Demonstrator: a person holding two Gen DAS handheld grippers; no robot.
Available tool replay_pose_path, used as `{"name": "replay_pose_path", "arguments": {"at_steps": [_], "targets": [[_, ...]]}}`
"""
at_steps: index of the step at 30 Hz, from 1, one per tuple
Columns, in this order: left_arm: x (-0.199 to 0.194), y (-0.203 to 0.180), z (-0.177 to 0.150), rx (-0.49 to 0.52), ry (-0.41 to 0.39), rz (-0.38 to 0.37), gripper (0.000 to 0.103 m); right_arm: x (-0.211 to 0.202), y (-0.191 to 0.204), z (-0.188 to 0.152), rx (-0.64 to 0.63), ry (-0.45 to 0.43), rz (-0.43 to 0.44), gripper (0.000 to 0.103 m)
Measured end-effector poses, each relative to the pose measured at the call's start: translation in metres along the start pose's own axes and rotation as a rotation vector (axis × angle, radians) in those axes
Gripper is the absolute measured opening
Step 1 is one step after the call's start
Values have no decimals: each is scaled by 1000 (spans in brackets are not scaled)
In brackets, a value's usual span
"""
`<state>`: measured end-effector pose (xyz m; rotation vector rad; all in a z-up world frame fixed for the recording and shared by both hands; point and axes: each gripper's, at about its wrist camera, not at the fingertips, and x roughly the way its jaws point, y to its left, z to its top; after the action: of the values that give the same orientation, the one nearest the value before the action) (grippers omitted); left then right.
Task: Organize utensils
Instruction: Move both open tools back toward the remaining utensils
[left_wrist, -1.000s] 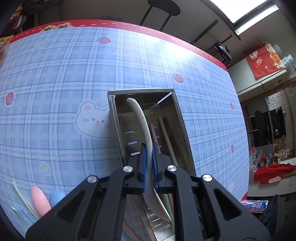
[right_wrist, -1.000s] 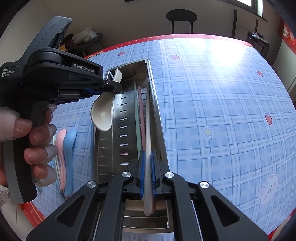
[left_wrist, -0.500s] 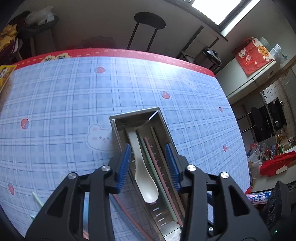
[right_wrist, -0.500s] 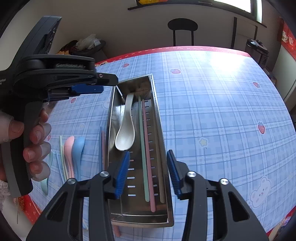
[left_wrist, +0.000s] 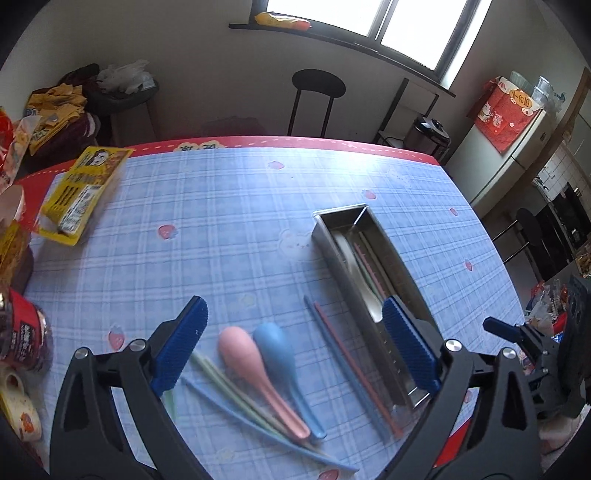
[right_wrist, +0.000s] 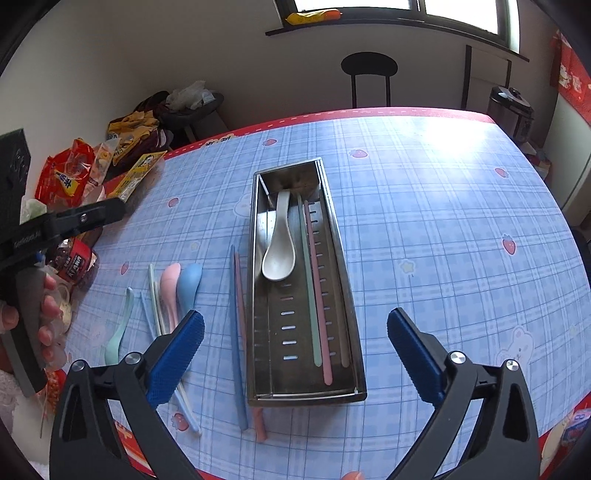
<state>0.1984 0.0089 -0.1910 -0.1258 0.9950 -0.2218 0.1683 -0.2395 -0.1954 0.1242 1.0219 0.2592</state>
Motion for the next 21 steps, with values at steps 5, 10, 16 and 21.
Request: {"name": "replay_pose_path", "arguments": {"at_steps": [5, 10, 16, 21], "targets": [[-29, 43, -49, -54, -24, 27, 95, 0, 12, -18, -34, 15, -19, 97], [-42, 80, -98, -86, 12, 86, 95, 9, 28, -35, -82, 52, -8, 97], [-46, 108, -139, -111, 41, 124, 95, 14, 50, -51, -148, 89, 23, 97], [-46, 117, -151, -135, 48, 103, 95, 25, 70, -51, -195, 156, 127, 76]]}}
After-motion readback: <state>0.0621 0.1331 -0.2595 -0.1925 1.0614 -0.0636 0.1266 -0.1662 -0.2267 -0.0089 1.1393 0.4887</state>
